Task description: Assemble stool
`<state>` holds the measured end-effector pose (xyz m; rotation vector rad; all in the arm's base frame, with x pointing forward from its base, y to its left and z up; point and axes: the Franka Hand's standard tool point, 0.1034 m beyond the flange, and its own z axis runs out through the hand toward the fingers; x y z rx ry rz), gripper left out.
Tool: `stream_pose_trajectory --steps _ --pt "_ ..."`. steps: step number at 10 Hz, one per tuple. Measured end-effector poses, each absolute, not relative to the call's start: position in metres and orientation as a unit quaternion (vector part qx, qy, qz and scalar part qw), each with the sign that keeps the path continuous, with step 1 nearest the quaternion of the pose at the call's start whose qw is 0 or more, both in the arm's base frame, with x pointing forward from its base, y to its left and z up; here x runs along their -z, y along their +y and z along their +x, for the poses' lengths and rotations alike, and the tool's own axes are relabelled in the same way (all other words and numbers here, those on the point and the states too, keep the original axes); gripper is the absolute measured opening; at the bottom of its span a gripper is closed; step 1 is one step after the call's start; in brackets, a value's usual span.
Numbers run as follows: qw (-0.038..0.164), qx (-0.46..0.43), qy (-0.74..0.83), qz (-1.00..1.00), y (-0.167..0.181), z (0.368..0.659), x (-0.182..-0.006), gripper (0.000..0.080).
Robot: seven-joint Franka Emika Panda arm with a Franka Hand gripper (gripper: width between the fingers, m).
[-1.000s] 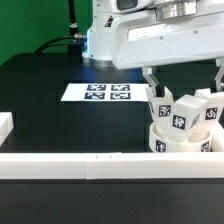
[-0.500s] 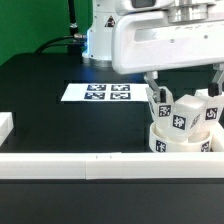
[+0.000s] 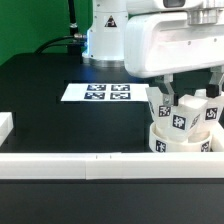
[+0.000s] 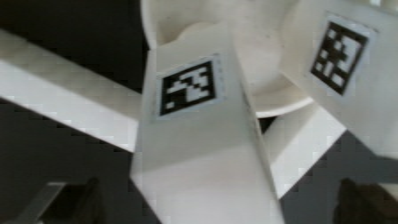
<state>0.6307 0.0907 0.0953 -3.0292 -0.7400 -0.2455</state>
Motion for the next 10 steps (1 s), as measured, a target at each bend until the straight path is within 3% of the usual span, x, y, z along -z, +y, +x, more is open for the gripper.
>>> stream_pose_trajectory --steps 2,4,10 --pt "0.007 0.078 -0.241 -0.967 0.09 0.631 -0.096 0.0649" --pt "0.013 -0.004 -0.241 -0.97 0.092 0.623 -0.095 0.0649" --pt "0.01 0.001 -0.249 -0.968 0.078 0.63 -0.093 0.0649"
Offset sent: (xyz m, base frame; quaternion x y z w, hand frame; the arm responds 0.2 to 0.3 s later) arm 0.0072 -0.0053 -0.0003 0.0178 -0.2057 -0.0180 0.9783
